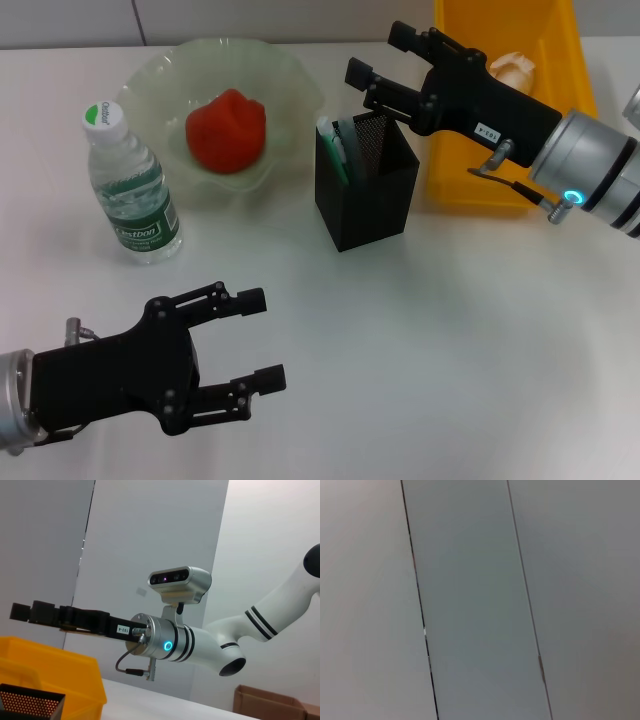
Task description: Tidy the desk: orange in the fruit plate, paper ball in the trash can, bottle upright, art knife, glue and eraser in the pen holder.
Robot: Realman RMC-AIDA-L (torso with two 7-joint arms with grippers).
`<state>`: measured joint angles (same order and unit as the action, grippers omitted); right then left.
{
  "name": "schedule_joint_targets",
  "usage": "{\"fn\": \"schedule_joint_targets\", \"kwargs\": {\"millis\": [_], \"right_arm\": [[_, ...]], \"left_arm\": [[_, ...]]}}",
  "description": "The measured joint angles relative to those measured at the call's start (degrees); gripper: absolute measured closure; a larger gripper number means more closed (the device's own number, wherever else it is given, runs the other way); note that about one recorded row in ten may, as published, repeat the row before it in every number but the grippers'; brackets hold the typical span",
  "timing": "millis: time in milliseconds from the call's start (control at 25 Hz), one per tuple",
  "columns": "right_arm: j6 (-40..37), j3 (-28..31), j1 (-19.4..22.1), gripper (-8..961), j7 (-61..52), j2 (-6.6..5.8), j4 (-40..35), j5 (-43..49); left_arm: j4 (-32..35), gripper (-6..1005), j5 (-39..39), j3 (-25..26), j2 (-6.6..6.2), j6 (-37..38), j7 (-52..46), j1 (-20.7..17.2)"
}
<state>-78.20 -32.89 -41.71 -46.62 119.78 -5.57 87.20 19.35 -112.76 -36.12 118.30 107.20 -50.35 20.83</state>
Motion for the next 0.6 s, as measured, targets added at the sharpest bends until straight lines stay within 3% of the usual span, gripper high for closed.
{"fn": "schedule_joint_targets", "kwargs": {"millis": [200, 280, 400, 480, 600], "right_arm": [[-7.3, 0.0, 3.7, 138, -3.0, -0.45, -2.6, -0.5], [-14.9, -1.0, 8.0, 138, -8.2, -0.60, -8.1, 0.4], [-20.3, -2.4, 11.0, 138, -12.2, -0.88, -12.6, 2.4], [-27.3, -4.3, 14.8, 138, -15.8, -1.80, -18.0, 6.9], [-30.7, -4.8, 16.6, 139, -16.2, -2.49, -20.5, 11.0]], "left_arm": [[-0.1, 216, 0.0, -0.3, 0.08, -0.5, 0.3, 0.5], [-0.1, 216, 0.0, -0.4, 0.10, -0.7, 0.0, 1.1], [-0.1, 216, 0.0, -0.3, 0.14, -1.0, 0.0, 1.3], [-0.1, 216, 0.0, -0.3, 0.16, -1.3, 0.0, 1.6], [-0.1, 216, -0.1, -0.4, 0.17, -1.6, 0.0, 1.9]]}}
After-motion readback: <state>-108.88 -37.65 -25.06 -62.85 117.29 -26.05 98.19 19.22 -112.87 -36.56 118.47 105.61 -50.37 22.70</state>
